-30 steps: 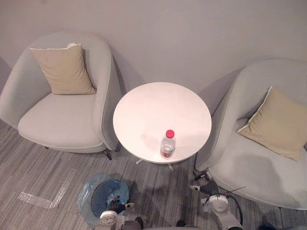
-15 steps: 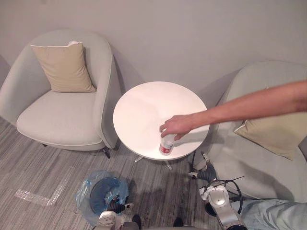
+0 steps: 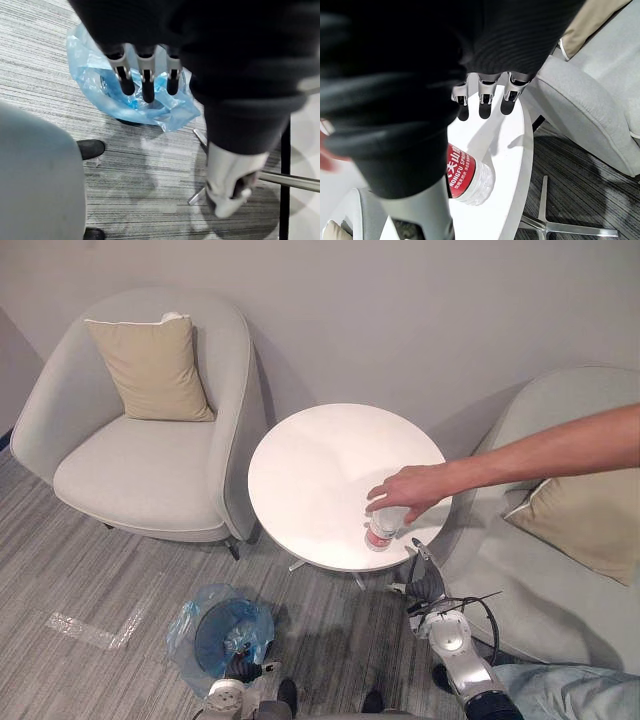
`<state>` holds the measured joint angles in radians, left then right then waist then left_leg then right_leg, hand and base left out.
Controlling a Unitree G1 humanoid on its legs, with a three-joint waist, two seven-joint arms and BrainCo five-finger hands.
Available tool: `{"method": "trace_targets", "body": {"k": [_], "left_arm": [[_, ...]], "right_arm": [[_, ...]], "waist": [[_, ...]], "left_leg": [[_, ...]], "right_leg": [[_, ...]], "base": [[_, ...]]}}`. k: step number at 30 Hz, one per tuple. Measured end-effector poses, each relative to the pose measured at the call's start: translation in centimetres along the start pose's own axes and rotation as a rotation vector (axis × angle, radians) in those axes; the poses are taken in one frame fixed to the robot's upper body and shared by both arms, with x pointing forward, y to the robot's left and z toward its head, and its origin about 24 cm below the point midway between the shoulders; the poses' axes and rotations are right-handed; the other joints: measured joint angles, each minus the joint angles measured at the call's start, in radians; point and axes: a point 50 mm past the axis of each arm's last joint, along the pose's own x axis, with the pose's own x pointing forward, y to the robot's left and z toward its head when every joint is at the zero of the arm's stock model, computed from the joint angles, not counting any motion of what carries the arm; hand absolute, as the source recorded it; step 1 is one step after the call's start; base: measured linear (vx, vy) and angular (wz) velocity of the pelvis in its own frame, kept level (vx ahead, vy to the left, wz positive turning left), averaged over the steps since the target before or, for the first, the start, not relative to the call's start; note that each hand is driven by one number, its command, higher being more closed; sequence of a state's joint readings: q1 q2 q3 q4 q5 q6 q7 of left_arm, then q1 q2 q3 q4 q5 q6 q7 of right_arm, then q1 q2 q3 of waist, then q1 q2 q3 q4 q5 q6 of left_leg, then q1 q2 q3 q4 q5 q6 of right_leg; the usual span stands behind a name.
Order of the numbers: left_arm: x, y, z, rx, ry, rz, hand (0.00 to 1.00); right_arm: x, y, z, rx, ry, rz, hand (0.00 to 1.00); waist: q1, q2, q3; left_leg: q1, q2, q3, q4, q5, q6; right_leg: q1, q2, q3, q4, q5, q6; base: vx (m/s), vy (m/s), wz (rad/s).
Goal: Gather rubbish on tea table into small bin, then transfer packed bag to large trash can.
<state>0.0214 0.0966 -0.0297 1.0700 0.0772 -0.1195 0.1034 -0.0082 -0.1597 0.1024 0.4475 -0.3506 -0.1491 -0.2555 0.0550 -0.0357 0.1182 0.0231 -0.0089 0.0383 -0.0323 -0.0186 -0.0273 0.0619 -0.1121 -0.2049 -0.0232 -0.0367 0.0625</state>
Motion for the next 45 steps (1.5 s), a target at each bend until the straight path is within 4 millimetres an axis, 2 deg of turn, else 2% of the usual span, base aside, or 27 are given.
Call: {"method": "trace_targets", "body": {"k": [18,29,38,42,43,45], "left_arm": [[0.0,-0.3,0.1,0.021,-0.006,-0.013,0.0],[0.0,-0.5,0.6,0.016,-0.026,-0.017,0.0],[0.2,-0.5,1.7,0.006,-0.069,-0.014,0.0],[0.2,-0.6,2.1,-0.031,-0.081,-0.012,0.0],[0.2,-0.6,2.5,-0.037,-0.096,-0.011,0.0],[0.2,-0.7,2.7,-0.04,-0.109,-0.011,0.0]], "right_arm": [[0.2,-0.5,0.0,0.057,0.017,-0.05,0.0],[2.6,-1.3,2.5,0.129,-0.048,-0.09,0.0],[4.7,-1.5,4.3,0.161,-0.068,-0.09,0.0],[5.5,-1.9,5.2,0.21,-0.073,-0.119,0.0],[6.0,-2.1,5.6,0.231,-0.072,-0.134,1.0],[6.4,-2.4,6.2,0.24,-0.083,-0.154,1.0]], "waist": [[0.0,0.01,0.007],[0.002,0.026,0.028],[0.013,0.036,0.081],[0.019,0.053,0.102],[0.024,0.058,0.118],[0.029,0.059,0.127]], "left_leg": [[0.014,-0.001,-0.006,-0.023,0.014,-0.001],[-0.016,-0.001,-0.016,-0.034,0.027,0.0],[-0.041,-0.002,-0.025,-0.032,0.028,0.0],[-0.077,-0.003,-0.04,-0.026,0.033,0.0],[-0.079,-0.003,-0.047,-0.025,0.033,0.0],[-0.09,-0.004,-0.05,-0.021,0.033,0.0]], "right_leg": [[0.006,0.0,-0.001,0.0,-0.001,0.001],[-0.027,0.0,-0.009,0.004,-0.001,0.001],[-0.046,-0.002,-0.014,0.007,-0.001,0.001],[-0.075,-0.004,-0.028,0.019,-0.001,0.0],[-0.074,-0.004,-0.032,0.022,-0.001,0.0],[-0.081,-0.005,-0.034,0.022,-0.001,0.0]], "base": [[-0.02,-0.001,0.0],[-0.01,-0.003,0.03],[0.0,0.0,0.02],[0.0,0.003,0.13],[0.01,0.003,0.14],[0.0,0.004,0.1]]}}
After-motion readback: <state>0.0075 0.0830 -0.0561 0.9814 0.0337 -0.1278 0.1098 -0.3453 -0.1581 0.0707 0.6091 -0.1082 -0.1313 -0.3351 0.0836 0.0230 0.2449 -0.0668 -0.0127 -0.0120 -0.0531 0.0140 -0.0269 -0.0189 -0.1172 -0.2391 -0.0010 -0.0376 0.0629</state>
